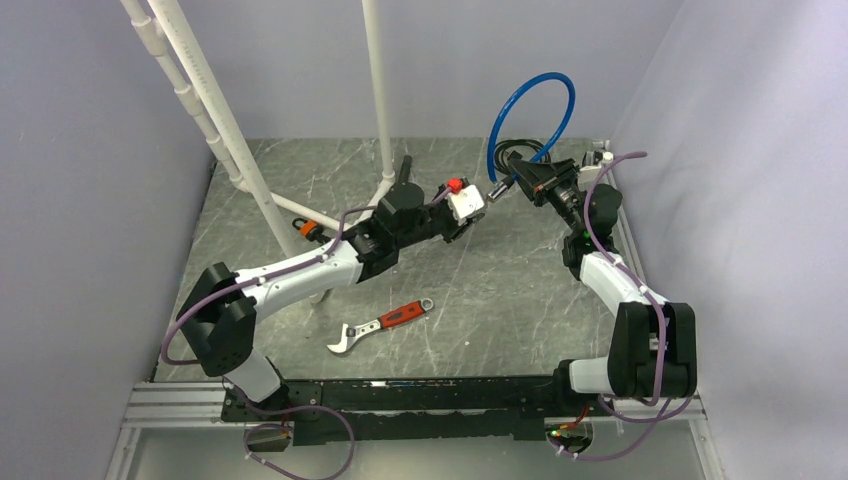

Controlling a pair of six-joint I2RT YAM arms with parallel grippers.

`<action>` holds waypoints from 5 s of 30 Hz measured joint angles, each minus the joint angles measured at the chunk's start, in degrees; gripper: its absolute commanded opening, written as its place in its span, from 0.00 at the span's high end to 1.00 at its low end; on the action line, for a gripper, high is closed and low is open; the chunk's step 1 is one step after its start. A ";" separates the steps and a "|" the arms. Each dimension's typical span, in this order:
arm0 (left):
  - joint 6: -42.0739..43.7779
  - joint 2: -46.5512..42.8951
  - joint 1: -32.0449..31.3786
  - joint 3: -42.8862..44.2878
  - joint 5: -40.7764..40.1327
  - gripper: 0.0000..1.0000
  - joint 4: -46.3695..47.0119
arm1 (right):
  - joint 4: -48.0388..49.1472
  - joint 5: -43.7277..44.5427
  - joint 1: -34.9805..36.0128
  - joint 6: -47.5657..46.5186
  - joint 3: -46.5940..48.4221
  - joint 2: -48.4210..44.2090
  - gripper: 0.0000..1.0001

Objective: Lock with the key
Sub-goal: Lock the lock.

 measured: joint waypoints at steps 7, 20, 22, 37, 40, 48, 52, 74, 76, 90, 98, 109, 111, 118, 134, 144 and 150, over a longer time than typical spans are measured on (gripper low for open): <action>0.26 0.17 -0.83 0.00 -1.75 0.74 0.70 | -0.13 0.04 0.28 0.35 0.00 -0.79 1.00; 6.82 1.14 -2.47 0.00 -5.42 0.99 2.08 | -1.22 1.77 1.31 0.42 0.00 -1.18 1.00; 9.70 1.14 -2.73 0.00 -6.32 1.00 1.97 | -2.01 2.16 1.31 0.44 0.00 -1.42 1.00; 50.66 1.14 -7.02 -8.55 -11.02 0.92 9.31 | -6.19 2.21 2.49 0.79 -0.20 -1.62 1.00; 57.88 1.14 -7.30 -10.73 -11.08 0.67 11.37 | -6.27 1.55 2.64 0.74 -0.35 -1.62 1.00; 54.90 -2.43 -7.50 -10.49 -10.51 0.22 0.81 | -5.16 1.27 2.75 0.85 -0.35 -1.62 1.00; 44.72 -8.59 -5.16 -8.98 -4.70 0.20 -11.23 | -3.74 1.22 2.84 1.14 -0.35 -1.62 1.00; -33.11 4.11 17.29 15.89 32.24 0.33 -8.87 | 0.59 0.44 2.86 1.03 -0.39 -1.62 1.00; -34.58 4.92 17.27 16.63 32.61 0.33 -7.65 | 0.61 0.22 2.86 0.87 -0.39 -1.62 1.00; -36.87 8.50 15.74 24.39 32.98 0.43 -5.25 | 0.74 -0.20 3.85 -1.01 -0.57 -1.60 1.00; -35.30 9.55 15.43 25.11 33.14 0.95 -7.06 | 0.74 -0.22 4.46 -1.31 -0.55 -1.38 1.00; -37.46 9.38 15.26 15.61 33.59 1.00 1.49 | -0.17 -0.26 4.57 -0.96 -0.55 1.64 1.00; -38.45 9.38 15.28 15.06 33.59 0.99 2.67 | -0.15 -0.26 4.63 -0.98 -0.55 1.66 1.00; -36.57 9.60 15.28 16.48 34.42 0.80 -0.44 | -0.13 -0.70 4.74 -2.71 -0.55 1.66 1.00; -31.21 17.09 14.73 29.11 35.01 0.71 -23.10 | 0.04 -2.64 6.36 -10.14 -0.55 1.27 1.00; -30.14 19.28 13.81 33.27 35.01 0.57 -26.56 | -0.66 -3.32 7.96 -11.96 0.07 1.27 1.00; -29.20 20.98 13.35 35.76 34.77 0.54 -29.40 | -1.49 -3.15 7.93 -12.50 0.11 1.31 1.00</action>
